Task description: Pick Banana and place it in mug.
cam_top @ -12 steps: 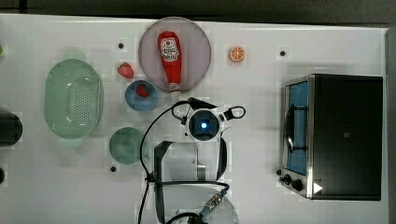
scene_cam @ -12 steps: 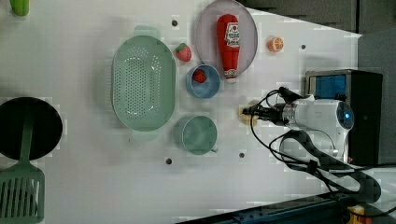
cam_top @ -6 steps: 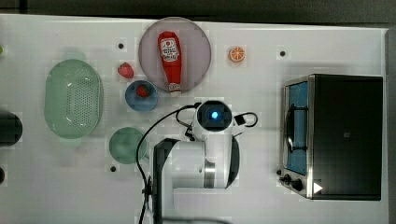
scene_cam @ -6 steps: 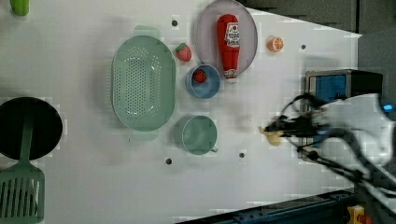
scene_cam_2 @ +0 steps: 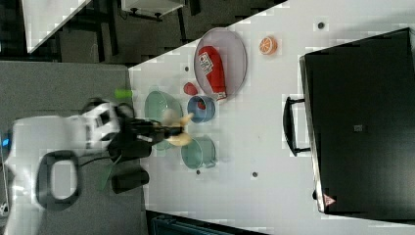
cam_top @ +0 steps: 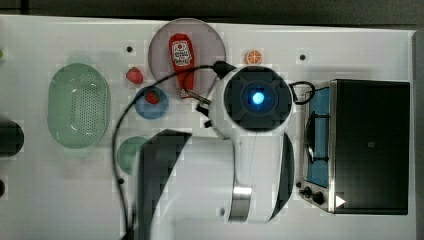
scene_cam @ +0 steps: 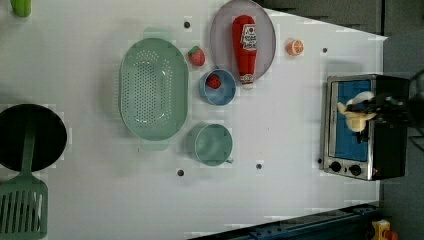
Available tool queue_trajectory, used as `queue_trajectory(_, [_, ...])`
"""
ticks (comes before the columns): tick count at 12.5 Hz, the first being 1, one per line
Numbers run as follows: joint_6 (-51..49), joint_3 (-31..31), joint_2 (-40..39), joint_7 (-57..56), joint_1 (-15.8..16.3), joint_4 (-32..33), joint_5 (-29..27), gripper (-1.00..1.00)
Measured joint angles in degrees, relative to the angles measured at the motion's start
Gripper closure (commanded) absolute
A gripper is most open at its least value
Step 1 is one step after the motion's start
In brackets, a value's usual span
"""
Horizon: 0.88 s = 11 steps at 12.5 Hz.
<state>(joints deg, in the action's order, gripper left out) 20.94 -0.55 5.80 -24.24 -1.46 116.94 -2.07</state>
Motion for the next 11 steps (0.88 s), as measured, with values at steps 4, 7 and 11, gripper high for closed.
queue_trajectory(4, [-0.5, 6.3, 2.9, 8.5, 0.6, 1.7, -5.1, 0.28])
queue_trajectory(7, [0.7, 13.9, -0.6, 19.8, 1.8, 3.0, -3.9, 0.28])
queue_trajectory(11, [10.6, 21.4, -5.2, 30.9, 5.3, 8.7, -5.0, 0.28])
